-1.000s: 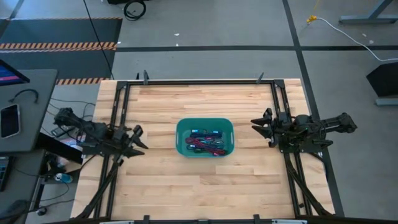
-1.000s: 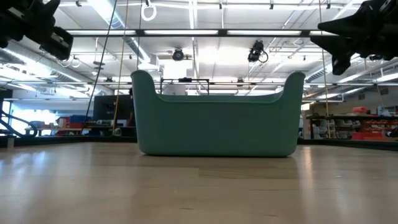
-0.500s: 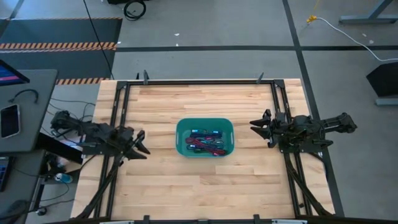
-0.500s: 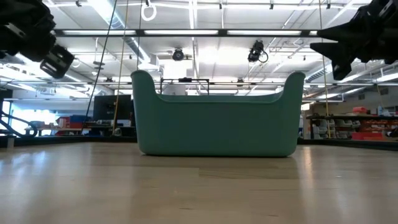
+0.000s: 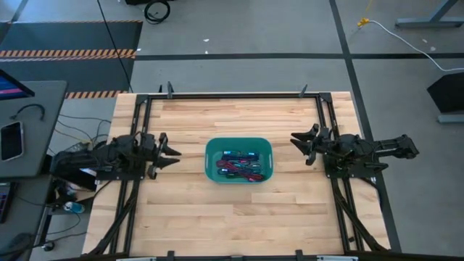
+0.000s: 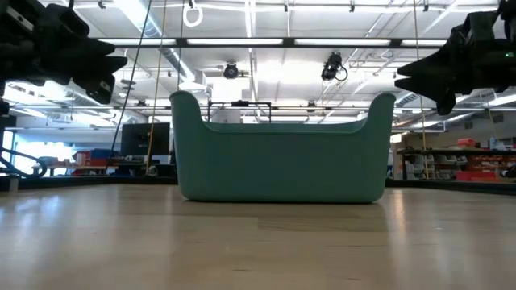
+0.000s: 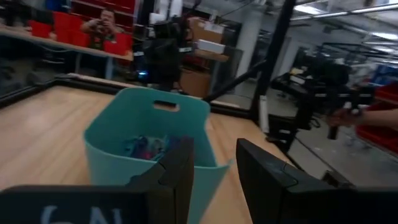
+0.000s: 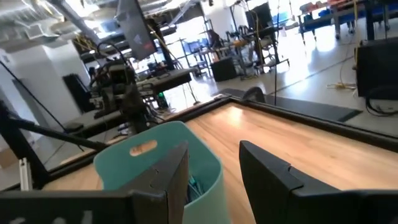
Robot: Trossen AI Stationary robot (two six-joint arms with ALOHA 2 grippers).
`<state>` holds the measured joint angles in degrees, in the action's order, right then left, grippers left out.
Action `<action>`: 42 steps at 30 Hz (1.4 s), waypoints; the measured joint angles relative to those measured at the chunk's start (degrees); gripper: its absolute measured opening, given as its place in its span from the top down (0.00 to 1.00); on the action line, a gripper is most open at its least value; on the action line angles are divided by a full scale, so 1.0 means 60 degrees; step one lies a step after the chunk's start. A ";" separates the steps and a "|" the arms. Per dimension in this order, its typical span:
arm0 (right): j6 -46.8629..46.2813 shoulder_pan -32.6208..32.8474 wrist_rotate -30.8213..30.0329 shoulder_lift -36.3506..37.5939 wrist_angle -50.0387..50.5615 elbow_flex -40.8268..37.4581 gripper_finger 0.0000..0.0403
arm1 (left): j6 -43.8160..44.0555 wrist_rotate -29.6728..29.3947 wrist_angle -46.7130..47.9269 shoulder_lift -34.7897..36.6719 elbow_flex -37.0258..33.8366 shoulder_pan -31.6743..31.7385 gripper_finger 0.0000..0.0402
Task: Pick and place USB-C Cables
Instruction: Return to Home Position
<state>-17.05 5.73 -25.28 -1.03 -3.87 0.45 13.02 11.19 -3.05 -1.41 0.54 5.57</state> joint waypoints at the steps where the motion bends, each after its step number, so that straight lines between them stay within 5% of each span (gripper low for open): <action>1: 0.0101 -0.0012 0.0048 -0.0027 0.0025 0.0000 0.63 | 0.0013 0.0312 -0.0034 0.0000 0.0000 0.0159 0.69; 42: -0.0129 -0.0057 -0.0277 -0.0777 0.0010 0.0009 0.64 | 0.0839 0.0254 -0.1096 -0.0015 -0.0015 0.0436 0.69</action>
<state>-17.82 5.39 -26.94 -5.69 -3.81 0.50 18.05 12.71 -9.62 -1.50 0.45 8.19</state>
